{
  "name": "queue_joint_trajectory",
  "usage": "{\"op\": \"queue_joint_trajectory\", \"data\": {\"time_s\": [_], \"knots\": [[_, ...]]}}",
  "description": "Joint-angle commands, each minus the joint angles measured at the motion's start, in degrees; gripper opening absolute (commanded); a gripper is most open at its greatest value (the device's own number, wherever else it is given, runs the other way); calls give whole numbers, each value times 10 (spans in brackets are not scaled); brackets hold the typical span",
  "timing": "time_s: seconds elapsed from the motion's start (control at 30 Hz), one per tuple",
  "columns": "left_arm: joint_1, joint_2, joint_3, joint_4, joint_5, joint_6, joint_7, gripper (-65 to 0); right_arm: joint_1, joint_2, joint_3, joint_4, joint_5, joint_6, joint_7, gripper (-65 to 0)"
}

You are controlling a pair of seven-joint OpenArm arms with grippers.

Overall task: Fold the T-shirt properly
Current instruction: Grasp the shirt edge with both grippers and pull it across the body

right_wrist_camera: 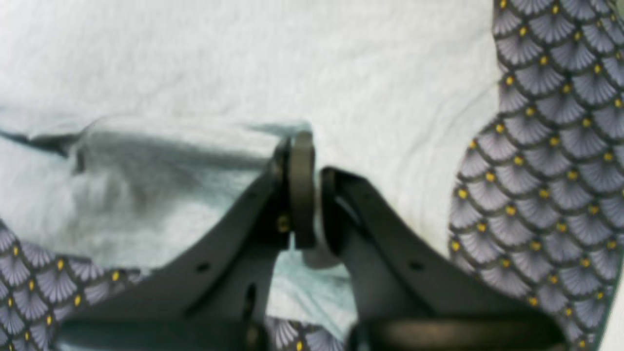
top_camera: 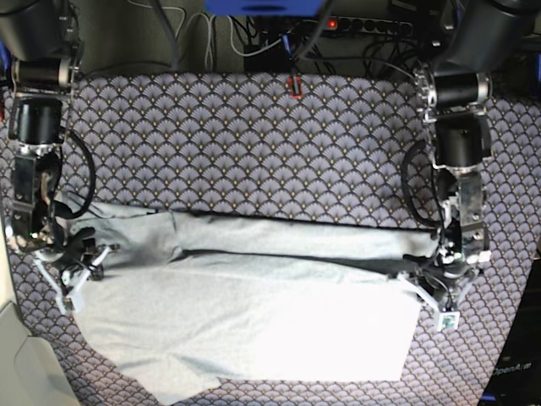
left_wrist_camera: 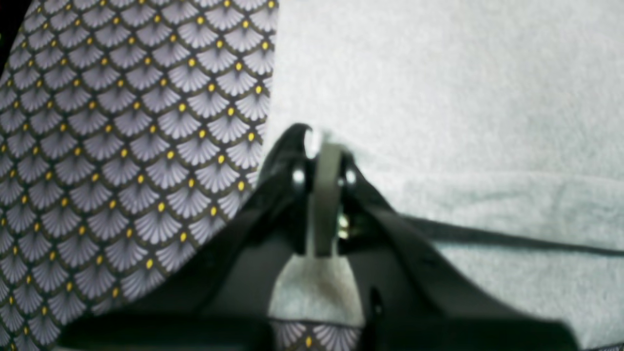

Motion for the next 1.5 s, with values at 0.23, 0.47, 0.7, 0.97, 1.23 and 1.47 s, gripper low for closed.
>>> {"op": "queue_joint_trajectory", "data": {"time_s": [0.23,0.47,0.7,0.97,1.23,1.47], "knots": [[-21,-9,-1,9,-2,1,-22,-646,54,6,2,-79,-15,1,43,-650],[-21,-10,1,8,-1,1,-36,-646,79,7,-40,-82,-15,1,52,-650],[-33,-10,1,8,-1,1,-36,-646,87,7,-54,-82,-15,1,52,-650],[-34,-16,1,8,-1,1,-37,-646,88,7,-55,-83,-15,1,52,-650],[-34,-18,-1,8,-1,1,-37,-646,99,4,-55,-86,-16,1,52,-650],[-33,-18,1,8,-1,1,-34,-616,128,6,-56,-135,-16,1,48,-589]]}}
